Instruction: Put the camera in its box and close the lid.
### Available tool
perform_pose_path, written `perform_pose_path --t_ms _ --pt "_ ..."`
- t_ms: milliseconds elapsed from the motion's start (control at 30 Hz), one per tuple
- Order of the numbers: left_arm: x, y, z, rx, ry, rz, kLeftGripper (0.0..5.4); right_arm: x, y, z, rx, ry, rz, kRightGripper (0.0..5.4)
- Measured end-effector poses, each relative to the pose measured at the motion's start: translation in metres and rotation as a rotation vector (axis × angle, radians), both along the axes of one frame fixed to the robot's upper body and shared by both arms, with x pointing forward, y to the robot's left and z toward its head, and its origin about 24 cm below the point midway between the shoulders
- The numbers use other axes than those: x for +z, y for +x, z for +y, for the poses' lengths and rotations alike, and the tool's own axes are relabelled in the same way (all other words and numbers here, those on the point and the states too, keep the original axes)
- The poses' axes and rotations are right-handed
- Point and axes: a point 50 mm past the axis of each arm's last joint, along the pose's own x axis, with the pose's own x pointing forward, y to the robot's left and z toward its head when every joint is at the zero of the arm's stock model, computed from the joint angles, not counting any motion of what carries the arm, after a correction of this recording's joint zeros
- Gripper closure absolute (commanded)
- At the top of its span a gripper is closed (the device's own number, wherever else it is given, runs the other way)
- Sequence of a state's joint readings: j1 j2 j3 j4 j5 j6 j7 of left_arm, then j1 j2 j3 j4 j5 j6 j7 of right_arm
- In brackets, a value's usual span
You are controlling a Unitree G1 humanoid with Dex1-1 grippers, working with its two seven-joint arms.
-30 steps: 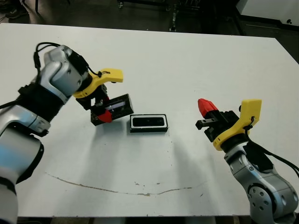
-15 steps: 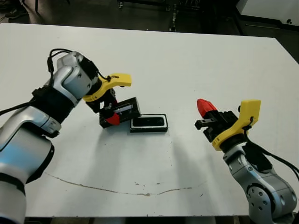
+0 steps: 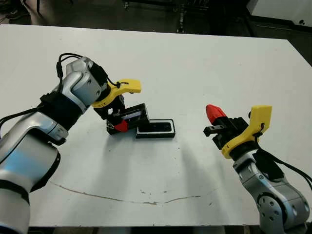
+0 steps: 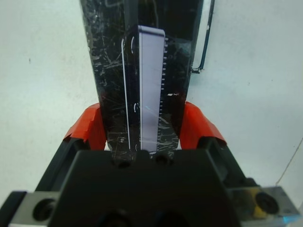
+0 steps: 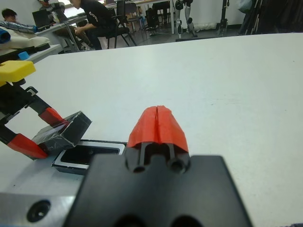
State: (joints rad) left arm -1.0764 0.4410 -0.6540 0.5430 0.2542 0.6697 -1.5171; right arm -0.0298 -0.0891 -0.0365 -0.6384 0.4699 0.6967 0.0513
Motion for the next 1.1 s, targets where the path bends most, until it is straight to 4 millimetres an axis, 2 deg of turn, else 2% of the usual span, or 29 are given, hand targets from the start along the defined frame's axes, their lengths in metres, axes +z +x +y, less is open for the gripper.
perform_pose_path --t_ms 1100 --pt "-0.005 -0.013 -0.018 -0.055 -0.028 0.012 2.23 -0.002 -0.001 0.0 -0.004 -0.001 0.007 5.4"
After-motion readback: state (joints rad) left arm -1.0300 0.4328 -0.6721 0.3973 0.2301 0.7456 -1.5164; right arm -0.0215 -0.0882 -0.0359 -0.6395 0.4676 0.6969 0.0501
